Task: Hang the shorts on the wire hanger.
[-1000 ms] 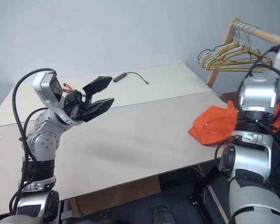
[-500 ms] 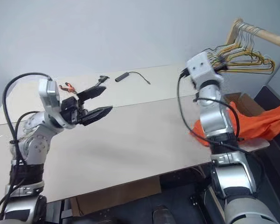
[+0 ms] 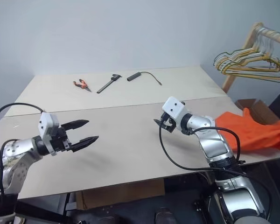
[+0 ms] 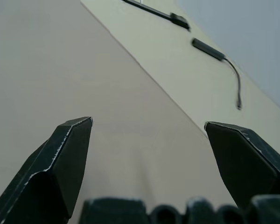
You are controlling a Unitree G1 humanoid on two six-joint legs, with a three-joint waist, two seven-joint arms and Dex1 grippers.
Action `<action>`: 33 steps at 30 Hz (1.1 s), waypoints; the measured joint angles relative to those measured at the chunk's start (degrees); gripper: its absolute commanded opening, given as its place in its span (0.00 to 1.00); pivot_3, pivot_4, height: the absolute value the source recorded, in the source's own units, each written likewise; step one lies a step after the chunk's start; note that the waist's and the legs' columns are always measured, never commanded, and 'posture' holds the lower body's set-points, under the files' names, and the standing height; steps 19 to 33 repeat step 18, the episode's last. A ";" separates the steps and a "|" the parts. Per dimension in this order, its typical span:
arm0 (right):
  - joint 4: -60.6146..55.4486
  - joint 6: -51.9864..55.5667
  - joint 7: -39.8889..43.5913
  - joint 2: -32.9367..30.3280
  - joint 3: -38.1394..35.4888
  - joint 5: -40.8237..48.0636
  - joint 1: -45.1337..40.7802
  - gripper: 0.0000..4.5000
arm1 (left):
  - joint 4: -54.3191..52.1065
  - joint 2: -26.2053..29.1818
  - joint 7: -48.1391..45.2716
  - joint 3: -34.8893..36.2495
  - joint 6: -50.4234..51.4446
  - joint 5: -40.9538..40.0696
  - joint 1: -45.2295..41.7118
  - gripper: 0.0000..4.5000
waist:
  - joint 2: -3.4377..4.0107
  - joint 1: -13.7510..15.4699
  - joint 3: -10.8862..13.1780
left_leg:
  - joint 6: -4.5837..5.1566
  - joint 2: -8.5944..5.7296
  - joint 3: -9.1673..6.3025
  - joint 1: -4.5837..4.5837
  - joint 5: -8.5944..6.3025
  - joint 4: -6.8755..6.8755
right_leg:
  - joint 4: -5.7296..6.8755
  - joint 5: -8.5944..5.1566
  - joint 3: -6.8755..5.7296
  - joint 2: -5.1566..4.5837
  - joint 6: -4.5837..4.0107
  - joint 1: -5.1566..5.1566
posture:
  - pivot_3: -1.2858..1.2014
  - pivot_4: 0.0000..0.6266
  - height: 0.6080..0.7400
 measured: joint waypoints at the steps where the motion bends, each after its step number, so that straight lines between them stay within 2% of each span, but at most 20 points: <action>1: -0.23 -0.94 0.78 0.12 0.06 0.07 0.36 0.99 | -0.96 -0.01 0.48 0.36 0.21 -0.06 1.08 1.00 | -0.01 0.68 0.00 | 0.00 -0.01 0.00 0.01 0.00 0.00 | 0.00 0.00 -0.02 0.00 -0.01 0.01 | 0.58 0.00 1.00; 5: 0.18 -3.45 2.51 0.70 1.02 -0.67 0.47 0.99 | -3.01 -0.75 2.27 0.88 0.86 -0.22 3.65 1.00 | -0.06 3.13 0.00 | 0.00 -0.02 0.05 0.01 0.00 0.01 | 0.00 -0.01 -0.04 -0.01 -0.04 0.01 | 0.59 0.00 1.00; 11: 1.23 -5.41 3.55 0.91 2.61 -2.65 0.47 0.99 | -4.34 -0.75 4.46 0.87 3.13 -0.37 4.02 1.00 | -0.10 4.90 -0.01 | -0.01 -0.03 0.28 -0.02 0.00 0.01 | -0.01 -0.03 -0.10 0.00 -0.09 -0.01 | 0.59 0.00 1.00; 33: 2.12 -6.30 3.39 1.23 2.74 -4.73 0.47 0.99 | -4.34 -0.86 5.56 0.76 3.82 0.09 4.02 1.00 | -0.12 5.14 -0.01 | -0.01 -0.03 0.40 -0.03 0.00 0.01 | -0.01 -0.04 -0.12 0.01 -0.11 -0.01 | 0.59 0.00 1.00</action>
